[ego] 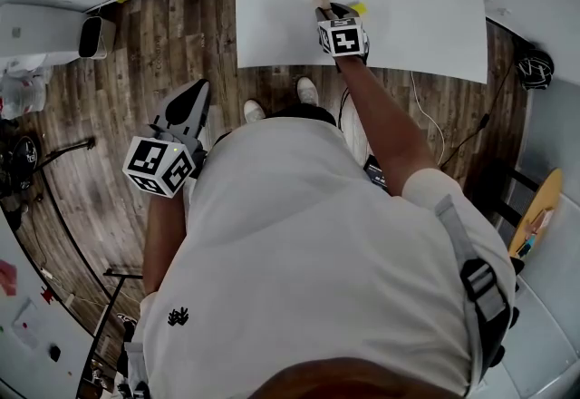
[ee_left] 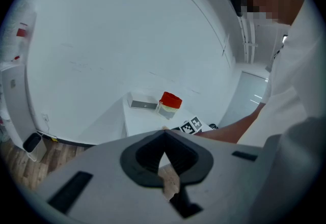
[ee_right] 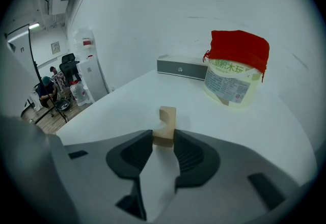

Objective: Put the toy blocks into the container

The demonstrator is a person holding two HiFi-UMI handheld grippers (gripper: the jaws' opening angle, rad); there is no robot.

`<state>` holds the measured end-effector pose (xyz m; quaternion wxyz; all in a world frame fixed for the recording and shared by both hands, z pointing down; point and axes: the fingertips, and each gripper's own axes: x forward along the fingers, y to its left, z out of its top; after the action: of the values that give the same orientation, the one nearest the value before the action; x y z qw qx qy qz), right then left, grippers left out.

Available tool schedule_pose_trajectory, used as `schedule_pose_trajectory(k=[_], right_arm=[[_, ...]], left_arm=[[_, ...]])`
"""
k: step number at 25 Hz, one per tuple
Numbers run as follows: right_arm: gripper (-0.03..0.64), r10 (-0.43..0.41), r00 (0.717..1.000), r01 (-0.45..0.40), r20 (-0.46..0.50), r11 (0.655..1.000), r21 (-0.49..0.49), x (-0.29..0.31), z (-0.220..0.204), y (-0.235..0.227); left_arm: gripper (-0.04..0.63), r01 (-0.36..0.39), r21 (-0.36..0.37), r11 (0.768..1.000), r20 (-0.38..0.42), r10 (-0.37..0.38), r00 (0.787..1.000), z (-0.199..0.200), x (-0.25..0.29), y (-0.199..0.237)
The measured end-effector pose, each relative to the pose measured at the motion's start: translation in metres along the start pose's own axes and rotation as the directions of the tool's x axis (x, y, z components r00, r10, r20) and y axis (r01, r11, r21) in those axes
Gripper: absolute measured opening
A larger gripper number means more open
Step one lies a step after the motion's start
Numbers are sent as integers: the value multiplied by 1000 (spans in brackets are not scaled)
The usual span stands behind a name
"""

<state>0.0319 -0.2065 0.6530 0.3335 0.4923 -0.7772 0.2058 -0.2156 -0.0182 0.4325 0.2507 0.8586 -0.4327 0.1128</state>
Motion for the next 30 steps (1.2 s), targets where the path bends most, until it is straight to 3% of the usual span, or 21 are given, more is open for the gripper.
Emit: schedule_pose_trajectory(k=[15, 22, 30], right_arm=[[130, 125, 990, -122, 60, 992, -42, -76, 33, -20], [130, 178, 979, -170, 94, 981, -91, -118, 77, -55], [130, 200, 974, -175, 111, 964, -198, -133, 136, -110]], left_arm=[[6, 75, 23, 997, 6, -76, 997, 6, 29, -36], [6, 110, 53, 993, 18, -111, 994, 24, 59, -58], [6, 84, 66, 994, 33, -86, 996, 34, 80, -69]])
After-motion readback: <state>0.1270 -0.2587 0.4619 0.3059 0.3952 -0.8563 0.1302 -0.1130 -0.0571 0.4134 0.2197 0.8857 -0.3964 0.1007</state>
